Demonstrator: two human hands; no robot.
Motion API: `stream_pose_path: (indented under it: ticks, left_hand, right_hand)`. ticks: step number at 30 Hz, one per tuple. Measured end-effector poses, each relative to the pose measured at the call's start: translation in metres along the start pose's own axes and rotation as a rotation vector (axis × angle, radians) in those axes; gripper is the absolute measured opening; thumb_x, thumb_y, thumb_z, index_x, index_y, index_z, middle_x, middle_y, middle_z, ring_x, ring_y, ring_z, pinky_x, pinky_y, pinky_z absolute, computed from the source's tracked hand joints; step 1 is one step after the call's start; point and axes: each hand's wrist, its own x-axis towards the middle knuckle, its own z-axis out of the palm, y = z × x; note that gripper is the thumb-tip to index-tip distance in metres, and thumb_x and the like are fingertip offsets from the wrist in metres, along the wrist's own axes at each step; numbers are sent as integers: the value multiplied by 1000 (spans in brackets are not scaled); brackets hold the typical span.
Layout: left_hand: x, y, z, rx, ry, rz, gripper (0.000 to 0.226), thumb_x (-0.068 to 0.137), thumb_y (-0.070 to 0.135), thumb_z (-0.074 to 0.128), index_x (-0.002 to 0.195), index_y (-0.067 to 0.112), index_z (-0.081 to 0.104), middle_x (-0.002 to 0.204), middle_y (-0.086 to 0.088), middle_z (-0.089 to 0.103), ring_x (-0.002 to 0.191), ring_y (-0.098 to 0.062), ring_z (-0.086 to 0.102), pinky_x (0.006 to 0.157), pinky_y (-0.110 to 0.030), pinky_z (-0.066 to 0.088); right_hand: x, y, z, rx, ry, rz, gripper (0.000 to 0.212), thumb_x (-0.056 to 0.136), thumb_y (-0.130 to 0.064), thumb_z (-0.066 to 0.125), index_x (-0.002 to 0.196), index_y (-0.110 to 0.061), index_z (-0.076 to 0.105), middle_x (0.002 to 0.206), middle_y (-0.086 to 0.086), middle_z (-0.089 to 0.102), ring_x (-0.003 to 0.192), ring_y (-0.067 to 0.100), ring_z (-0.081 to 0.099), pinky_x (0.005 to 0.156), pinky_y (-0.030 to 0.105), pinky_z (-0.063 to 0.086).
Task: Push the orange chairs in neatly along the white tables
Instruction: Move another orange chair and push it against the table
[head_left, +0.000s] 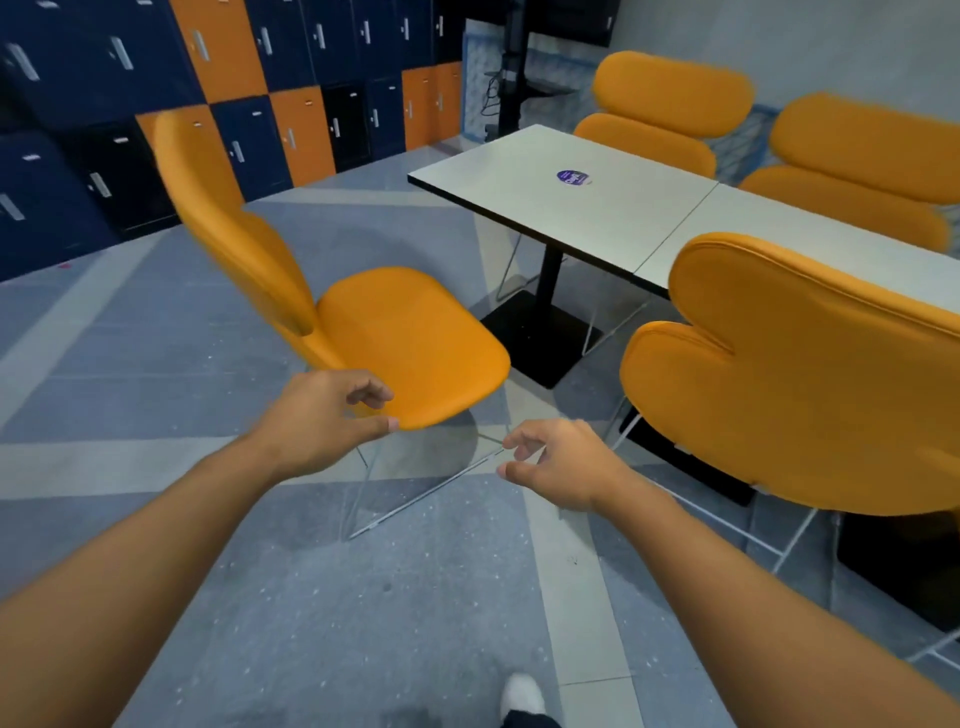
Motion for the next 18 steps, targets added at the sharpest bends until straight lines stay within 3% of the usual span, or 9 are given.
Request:
stream_pose_path:
  ticks: [2, 5, 9, 13, 18]
  left_hand:
    - [-7, -20, -16, 32, 23, -26, 36, 79, 39, 75, 109, 20, 68, 106, 7, 69, 102, -9, 59, 86, -23, 44]
    - [-12, -49, -37, 58, 61, -75, 35, 78, 40, 75, 107, 22, 69, 102, 11, 67, 96, -5, 57, 76, -12, 39]
    - [-8, -91, -65, 85, 100, -152, 32, 78, 41, 75, 105, 24, 68, 100, 11, 67, 95, -7, 57, 80, -22, 38]
    - [7, -135, -95, 115, 117, -233, 34, 79, 42, 73, 107, 24, 68, 102, 10, 67, 97, -8, 57, 82, -25, 40]
    - [42, -186, -138, 131, 128, -310, 31, 80, 42, 72, 106, 26, 67, 103, 8, 68, 100, -11, 58, 83, -28, 42]
  right_hand:
    - [13, -17, 5, -13, 1, -29, 42, 89, -51, 68, 124, -27, 65, 114, -9, 66, 95, 13, 61, 83, 32, 41]
    - [36, -38, 8, 6, -8, -59, 40, 90, -48, 69, 123, -24, 66, 115, -7, 66, 96, 13, 60, 82, 30, 44]
    - [77, -68, 11, 47, -10, -94, 39, 91, -46, 69, 123, -25, 66, 114, -6, 66, 94, 10, 60, 80, 27, 44]
    - [127, -99, 17, 65, 10, -127, 40, 91, -48, 69, 124, -25, 66, 114, -8, 66, 101, 14, 59, 85, 33, 47]
    - [202, -140, 23, 125, 25, -166, 40, 91, -49, 67, 124, -25, 66, 117, -9, 66, 100, 11, 57, 82, 30, 45]
